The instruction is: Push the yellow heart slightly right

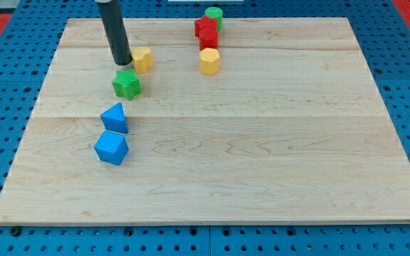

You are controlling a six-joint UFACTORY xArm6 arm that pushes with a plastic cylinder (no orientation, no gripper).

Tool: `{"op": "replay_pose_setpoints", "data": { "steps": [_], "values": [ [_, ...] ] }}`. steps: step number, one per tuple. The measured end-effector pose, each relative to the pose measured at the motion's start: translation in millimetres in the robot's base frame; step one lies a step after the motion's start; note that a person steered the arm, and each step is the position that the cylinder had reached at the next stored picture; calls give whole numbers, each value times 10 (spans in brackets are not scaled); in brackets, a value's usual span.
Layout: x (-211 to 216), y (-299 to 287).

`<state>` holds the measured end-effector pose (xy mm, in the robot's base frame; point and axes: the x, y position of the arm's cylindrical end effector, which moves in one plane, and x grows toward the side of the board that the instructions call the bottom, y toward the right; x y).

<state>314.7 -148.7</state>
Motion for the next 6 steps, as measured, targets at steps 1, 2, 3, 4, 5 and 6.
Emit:
{"op": "replay_pose_setpoints", "data": {
  "steps": [1, 2, 3, 4, 5, 6],
  "values": [
    [-153, 53],
    [3, 371],
    [347, 766],
    [402, 897],
    [377, 828],
    [229, 762]
  ]
}}
